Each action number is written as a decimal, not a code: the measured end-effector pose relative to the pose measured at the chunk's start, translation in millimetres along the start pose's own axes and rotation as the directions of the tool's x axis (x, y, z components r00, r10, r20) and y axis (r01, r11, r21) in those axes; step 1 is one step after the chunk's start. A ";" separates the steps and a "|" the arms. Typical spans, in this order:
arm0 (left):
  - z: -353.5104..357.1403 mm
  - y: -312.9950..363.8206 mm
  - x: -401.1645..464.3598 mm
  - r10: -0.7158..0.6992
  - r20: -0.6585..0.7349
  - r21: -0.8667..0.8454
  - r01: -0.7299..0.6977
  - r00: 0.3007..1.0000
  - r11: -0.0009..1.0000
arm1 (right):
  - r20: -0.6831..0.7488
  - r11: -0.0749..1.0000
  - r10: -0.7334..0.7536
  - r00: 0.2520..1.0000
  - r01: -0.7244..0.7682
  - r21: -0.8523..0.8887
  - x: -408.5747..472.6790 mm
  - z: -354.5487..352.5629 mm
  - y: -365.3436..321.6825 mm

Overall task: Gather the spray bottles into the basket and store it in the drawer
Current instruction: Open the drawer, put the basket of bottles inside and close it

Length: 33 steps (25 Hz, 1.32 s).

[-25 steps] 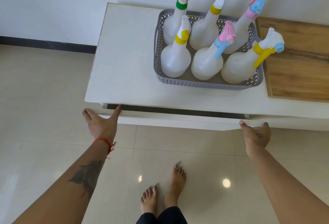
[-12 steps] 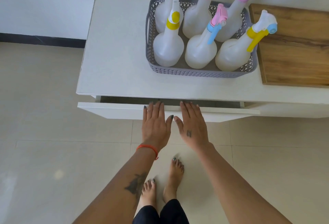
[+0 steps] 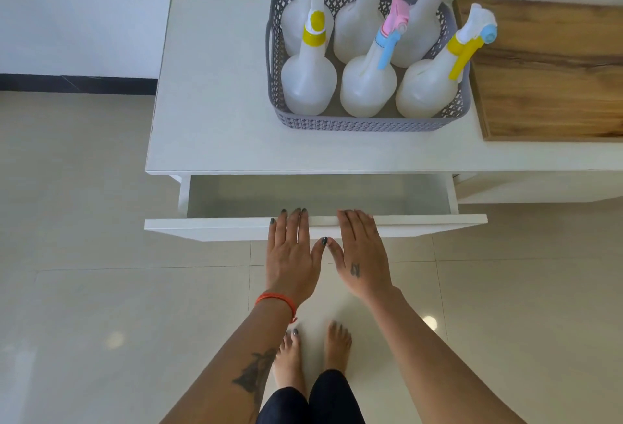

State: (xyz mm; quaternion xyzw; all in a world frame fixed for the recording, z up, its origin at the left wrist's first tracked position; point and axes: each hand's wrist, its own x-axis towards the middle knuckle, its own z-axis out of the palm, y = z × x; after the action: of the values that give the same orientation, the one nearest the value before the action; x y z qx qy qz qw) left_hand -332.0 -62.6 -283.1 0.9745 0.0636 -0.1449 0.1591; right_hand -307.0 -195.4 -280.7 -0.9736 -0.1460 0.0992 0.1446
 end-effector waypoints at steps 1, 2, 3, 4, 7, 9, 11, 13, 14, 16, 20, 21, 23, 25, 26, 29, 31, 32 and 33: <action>2.3 -0.2 -7.9 0.000 -0.001 -0.008 0.000 1.000 1.000 | -0.012 1.000 0.002 1.000 -0.002 0.005 -7.7 1.3 -0.8; 5.1 -0.3 -16.1 0.000 -0.001 -0.019 0.000 1.000 1.000 | -0.023 1.000 0.006 1.000 -0.006 0.008 -15.9 2.6 -1.7; 8.0 -0.6 -24.0 0.000 0.000 -0.027 0.000 1.000 1.000 | -0.028 1.000 0.010 1.000 -0.010 0.006 -24.4 4.2 -2.8; 11.3 -0.8 -32.6 0.000 -0.001 -0.033 0.000 1.000 0.999 | -0.028 1.000 0.013 1.000 -0.013 0.003 -33.7 6.3 -3.9; 22.7 -0.4 -59.5 -0.011 0.005 -0.044 0.011 1.000 0.999 | -0.024 1.000 0.024 0.999 -0.024 0.004 -61.1 15.3 -6.9; 30.5 0.5 -78.1 -0.018 0.013 -0.045 0.019 1.000 0.999 | -0.028 1.000 0.030 0.999 -0.030 0.009 -80.7 21.4 -8.2; 37.2 0.9 -96.8 -0.027 0.022 -0.045 0.028 0.999 0.999 | -0.032 1.000 0.022 0.999 -0.022 0.018 -100.2 25.8 -8.6; 43.2 1.5 -114.8 -0.031 0.030 -0.058 0.033 0.999 0.998 | -0.020 1.000 0.012 1.000 -0.011 0.024 -118.7 27.8 -8.2; 45.7 2.0 -123.7 -0.033 0.037 -0.059 0.035 0.999 0.998 | -0.013 1.000 0.007 1.000 -0.007 0.027 -128.2 27.8 -8.0; 50.4 2.6 -139.7 -0.043 0.048 -0.053 0.045 0.998 0.998 | -0.002 1.000 -0.003 1.000 0.003 0.026 -144.7 28.2 -7.8; 60.4 1.9 -167.1 -0.054 0.079 -0.050 0.058 0.995 0.997 | 0.065 0.999 -0.001 0.998 -0.002 0.052 -174.1 31.3 -8.5; 62.7 1.6 -173.8 -0.056 0.084 -0.052 0.061 0.995 0.997 | 0.073 0.998 -0.001 0.997 -0.003 0.058 -181.1 33.0 -8.2; 66.7 1.7 -186.6 -0.065 0.085 -0.064 0.071 0.994 0.995 | 0.088 0.998 0.001 0.996 -0.007 0.067 -194.1 35.3 -8.5; 69.9 1.5 -198.2 -0.067 0.091 -0.065 0.073 0.994 0.995 | 0.086 0.999 -0.003 0.996 -0.002 0.054 -206.5 36.8 -9.7; 71.5 1.4 -203.0 -0.067 0.096 -0.064 0.073 0.993 0.995 | 0.076 0.999 -0.005 0.997 0.002 0.041 -211.5 37.0 -10.6; 75.4 1.1 -215.8 -0.066 0.102 -0.062 0.073 0.993 0.995 | 0.057 1.000 0.003 0.998 -0.004 0.019 -224.8 37.3 -13.4; 77.4 1.2 -222.8 -0.069 0.105 -0.077 0.078 0.992 0.994 | 0.061 0.999 0.010 0.998 -0.012 0.041 -232.2 39.5 -13.8; 78.4 1.5 -226.2 -0.074 0.108 -0.085 0.083 0.991 0.993 | 0.066 0.998 0.016 0.998 -0.020 0.056 -235.4 39.9 -14.0; 79.2 1.8 -229.3 -0.077 0.110 -0.086 0.086 0.991 0.993 | 0.067 0.998 0.021 0.998 -0.025 0.060 -238.3 39.2 -14.8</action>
State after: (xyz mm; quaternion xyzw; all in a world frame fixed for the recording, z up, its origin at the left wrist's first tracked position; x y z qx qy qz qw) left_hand -570.3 -108.1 -285.1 0.9537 0.1013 -0.2000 0.2003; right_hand -543.5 -246.5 -276.9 -0.9666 -0.1364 0.1377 0.1679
